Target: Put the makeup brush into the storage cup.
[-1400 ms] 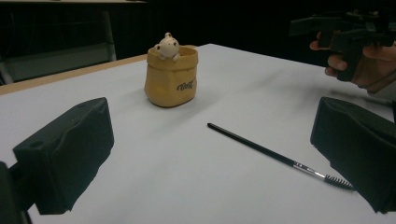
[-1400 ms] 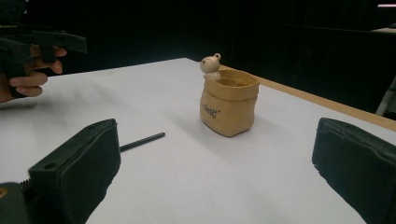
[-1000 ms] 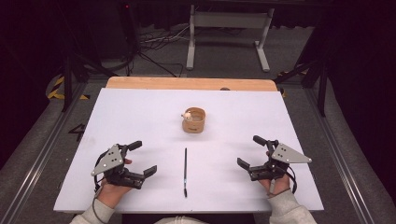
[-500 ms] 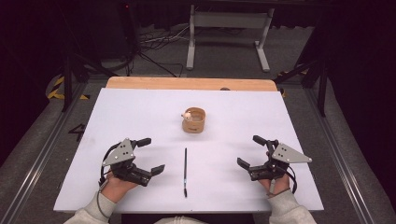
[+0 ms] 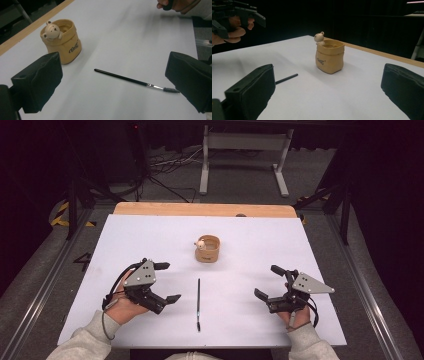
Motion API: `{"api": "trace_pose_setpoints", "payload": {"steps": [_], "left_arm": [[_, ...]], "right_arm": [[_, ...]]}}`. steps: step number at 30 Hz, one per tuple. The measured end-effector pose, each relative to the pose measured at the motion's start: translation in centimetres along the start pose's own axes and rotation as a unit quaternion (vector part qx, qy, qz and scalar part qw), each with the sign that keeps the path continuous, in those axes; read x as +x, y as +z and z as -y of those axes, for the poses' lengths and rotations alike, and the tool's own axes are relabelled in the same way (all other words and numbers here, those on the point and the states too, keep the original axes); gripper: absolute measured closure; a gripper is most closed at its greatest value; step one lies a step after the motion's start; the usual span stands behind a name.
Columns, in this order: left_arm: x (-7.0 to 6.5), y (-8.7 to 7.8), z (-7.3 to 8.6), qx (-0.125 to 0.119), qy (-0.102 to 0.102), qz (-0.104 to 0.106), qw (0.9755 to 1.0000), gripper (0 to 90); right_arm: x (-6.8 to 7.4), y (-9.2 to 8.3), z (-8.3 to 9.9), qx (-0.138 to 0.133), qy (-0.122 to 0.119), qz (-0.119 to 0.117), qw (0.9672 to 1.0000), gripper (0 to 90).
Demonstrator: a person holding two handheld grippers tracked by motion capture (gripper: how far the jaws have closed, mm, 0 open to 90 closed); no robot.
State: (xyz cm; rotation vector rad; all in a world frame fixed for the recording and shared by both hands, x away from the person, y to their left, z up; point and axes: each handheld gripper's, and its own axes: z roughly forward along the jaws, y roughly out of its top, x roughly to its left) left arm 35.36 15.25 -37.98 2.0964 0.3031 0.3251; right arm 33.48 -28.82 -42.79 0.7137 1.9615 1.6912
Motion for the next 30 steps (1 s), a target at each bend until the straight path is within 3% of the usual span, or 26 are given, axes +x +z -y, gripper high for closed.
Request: {"api": "trace_pose_setpoints", "payload": {"steps": [5,11,15,16,17,18,21,26,30], "left_arm": [[0.2,0.4,-1.0,0.036,0.024,0.016,0.9989,0.2],[0.2,0.8,-2.3,0.059,0.055,0.021,0.9965,0.1],[0.1,1.4,-3.3,0.094,0.088,0.030,0.9913,0.0],[0.1,1.4,-3.3,0.094,0.088,0.030,0.9913,0.0],[-0.1,1.7,-3.7,0.110,0.103,0.034,0.9880,0.0],[-0.1,1.7,-3.7,0.110,0.103,0.034,0.9880,0.0],[-0.3,2.1,-4.3,0.125,0.125,0.037,0.9836,0.1],[-0.2,2.8,-4.9,0.140,0.138,0.046,0.9794,0.1],[0.1,3.4,-5.3,0.164,0.128,0.063,0.9761,0.2]], "right_arm": [[-0.1,-0.1,0.1,0.000,0.002,0.000,1.0000,0.0],[-0.2,-0.1,0.1,-0.001,0.007,-0.001,1.0000,0.0],[-0.2,-0.2,0.1,-0.004,0.007,-0.003,1.0000,0.0],[-0.2,-0.2,0.1,-0.004,0.007,-0.003,1.0000,0.0],[-0.2,-0.2,0.1,-0.002,0.006,-0.004,1.0000,0.0],[-0.2,-0.2,0.1,-0.002,0.006,-0.004,1.0000,0.0],[-0.3,-0.3,0.2,-0.003,0.009,-0.003,0.9999,0.0],[-0.4,-0.7,0.4,-0.001,0.013,0.000,0.9999,0.0],[-0.4,-0.9,0.4,-0.004,0.012,0.003,0.9999,0.0]]}}
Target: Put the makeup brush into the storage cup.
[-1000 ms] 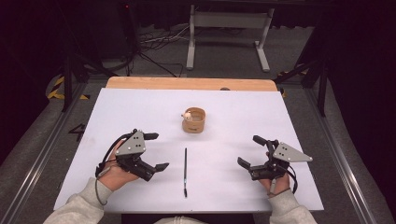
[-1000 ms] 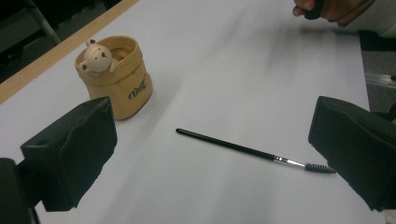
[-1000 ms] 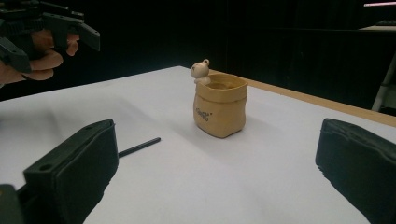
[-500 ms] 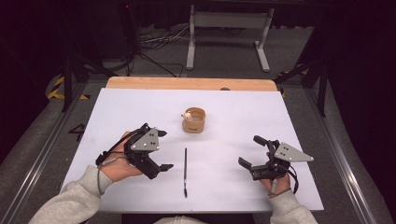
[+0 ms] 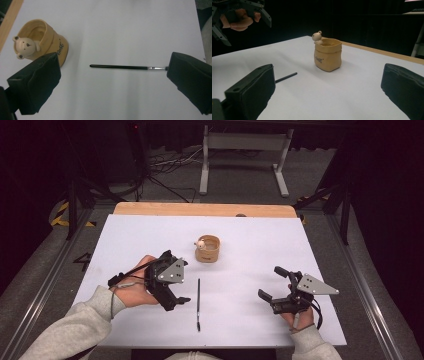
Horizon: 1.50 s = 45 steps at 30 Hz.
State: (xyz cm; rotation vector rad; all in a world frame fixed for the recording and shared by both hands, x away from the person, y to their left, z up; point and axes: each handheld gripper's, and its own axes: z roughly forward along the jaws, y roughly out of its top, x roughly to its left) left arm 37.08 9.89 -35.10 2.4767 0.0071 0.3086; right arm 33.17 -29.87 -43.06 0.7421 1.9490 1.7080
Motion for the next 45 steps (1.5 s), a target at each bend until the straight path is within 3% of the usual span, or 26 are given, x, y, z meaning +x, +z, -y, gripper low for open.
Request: {"api": "trace_pose_setpoints", "payload": {"steps": [3,10,14,18,24,32,43,45], "left_arm": [[0.3,0.2,-0.4,0.015,-0.001,0.017,0.9997,0.4],[0.8,0.6,-1.1,0.036,0.012,0.030,0.9988,0.6],[1.0,1.2,-1.5,0.063,0.021,0.054,0.9964,1.6],[1.1,1.7,-1.9,0.070,0.032,0.059,0.9953,1.8],[1.3,2.6,-2.3,0.094,0.055,0.072,0.9914,1.7],[1.7,3.5,-2.6,0.108,0.068,0.081,0.9885,2.3],[1.2,5.1,-3.0,0.157,0.089,0.093,0.9792,2.4],[1.1,5.5,-3.0,0.168,0.097,0.099,0.9760,1.9]], "right_arm": [[0.0,-0.2,0.1,0.001,0.001,0.002,1.0000,0.0],[-0.3,-0.2,0.3,0.003,0.009,0.001,1.0000,0.0],[-0.3,-0.4,0.3,0.003,0.009,0.001,0.9999,0.0],[-0.4,-0.7,0.4,0.000,0.012,-0.001,0.9999,0.0],[-0.4,-1.0,0.6,0.002,0.016,0.002,0.9999,0.0],[-0.1,-1.5,0.9,0.009,0.014,0.004,0.9998,0.0],[-0.2,-1.9,1.1,0.010,0.011,0.010,0.9998,0.0],[-0.2,-1.9,1.1,0.011,0.012,0.009,0.9998,0.0]]}}
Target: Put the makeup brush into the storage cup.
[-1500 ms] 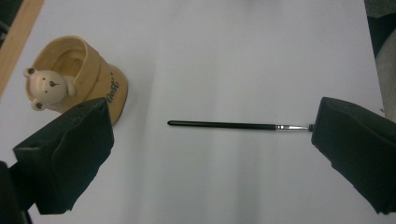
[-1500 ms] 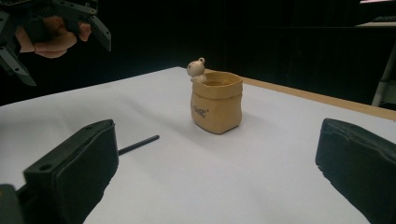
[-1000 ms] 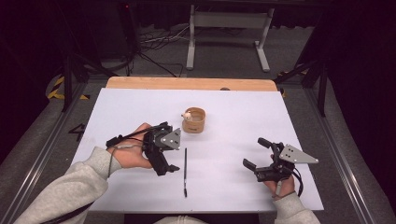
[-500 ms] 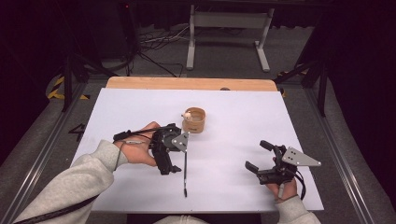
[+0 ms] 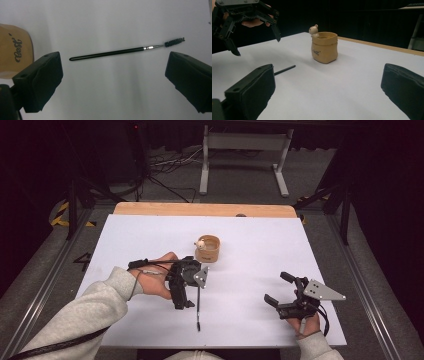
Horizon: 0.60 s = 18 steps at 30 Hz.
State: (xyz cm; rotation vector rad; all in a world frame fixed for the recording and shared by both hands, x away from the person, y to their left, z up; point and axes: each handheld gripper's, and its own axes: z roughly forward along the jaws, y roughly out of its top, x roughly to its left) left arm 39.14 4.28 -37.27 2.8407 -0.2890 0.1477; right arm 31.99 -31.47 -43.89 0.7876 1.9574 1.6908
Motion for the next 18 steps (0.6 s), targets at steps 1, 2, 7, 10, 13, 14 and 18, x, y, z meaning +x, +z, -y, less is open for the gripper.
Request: {"api": "trace_pose_setpoints", "payload": {"steps": [1,2,7,10,13,14,18], "left_arm": [[-0.11,0.21,-0.05,0.004,-0.003,0.003,1.0000,1.2],[-0.17,0.31,-0.11,0.011,-0.002,0.002,0.9999,1.4],[-0.20,0.51,-0.41,0.014,0.009,0.001,0.9999,3.0],[-0.16,0.67,-0.64,0.020,0.020,-0.005,0.9996,3.5],[-0.13,0.67,-0.72,0.022,0.026,-0.006,0.9994,4.4],[-0.16,0.68,-0.86,0.023,0.034,-0.007,0.9991,4.8],[-0.11,0.73,-0.99,0.029,0.045,-0.004,0.9986,6.4]], "right_arm": [[-0.01,0.03,0.01,-0.001,0.000,0.000,1.0000,0.0],[-0.02,0.05,0.02,-0.001,0.001,-0.001,1.0000,0.0],[-0.03,0.12,0.07,0.000,0.006,-0.006,1.0000,0.0],[-0.03,0.16,0.08,0.000,0.007,-0.007,1.0000,0.0],[0.00,0.21,0.11,0.001,0.006,-0.008,0.9999,0.0],[0.02,0.24,0.12,0.001,0.007,-0.009,0.9999,0.0],[0.03,0.31,0.16,0.003,0.009,-0.012,0.9999,0.0]]}}
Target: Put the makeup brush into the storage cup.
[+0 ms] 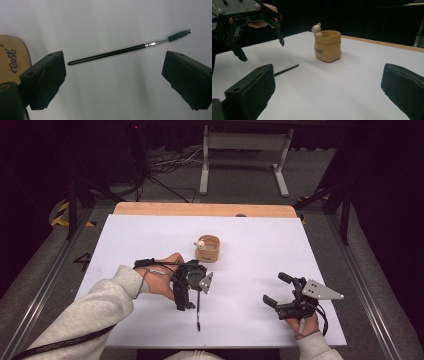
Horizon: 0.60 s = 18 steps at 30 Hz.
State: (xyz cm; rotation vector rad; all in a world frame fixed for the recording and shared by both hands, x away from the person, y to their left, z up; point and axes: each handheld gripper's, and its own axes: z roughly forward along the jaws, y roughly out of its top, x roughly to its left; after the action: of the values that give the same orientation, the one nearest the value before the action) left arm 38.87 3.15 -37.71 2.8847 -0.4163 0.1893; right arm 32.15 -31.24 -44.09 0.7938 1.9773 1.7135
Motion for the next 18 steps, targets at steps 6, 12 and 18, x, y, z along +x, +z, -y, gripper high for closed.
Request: {"api": "trace_pose_setpoints", "payload": {"steps": [6,12,18], "left_arm": [[0.0,0.5,-0.3,0.010,0.016,0.004,0.9998,7.3],[0.1,0.5,-0.5,0.009,0.026,0.006,0.9996,8.8],[0.0,1.2,-0.8,0.014,0.031,0.018,0.9993,8.7]], "right_arm": [[0.0,0.0,0.0,0.002,0.001,0.002,1.0000,0.0],[0.0,0.0,0.0,0.002,0.001,0.002,1.0000,0.0],[-0.1,0.0,0.0,-0.004,0.008,0.002,1.0000,0.0]]}}
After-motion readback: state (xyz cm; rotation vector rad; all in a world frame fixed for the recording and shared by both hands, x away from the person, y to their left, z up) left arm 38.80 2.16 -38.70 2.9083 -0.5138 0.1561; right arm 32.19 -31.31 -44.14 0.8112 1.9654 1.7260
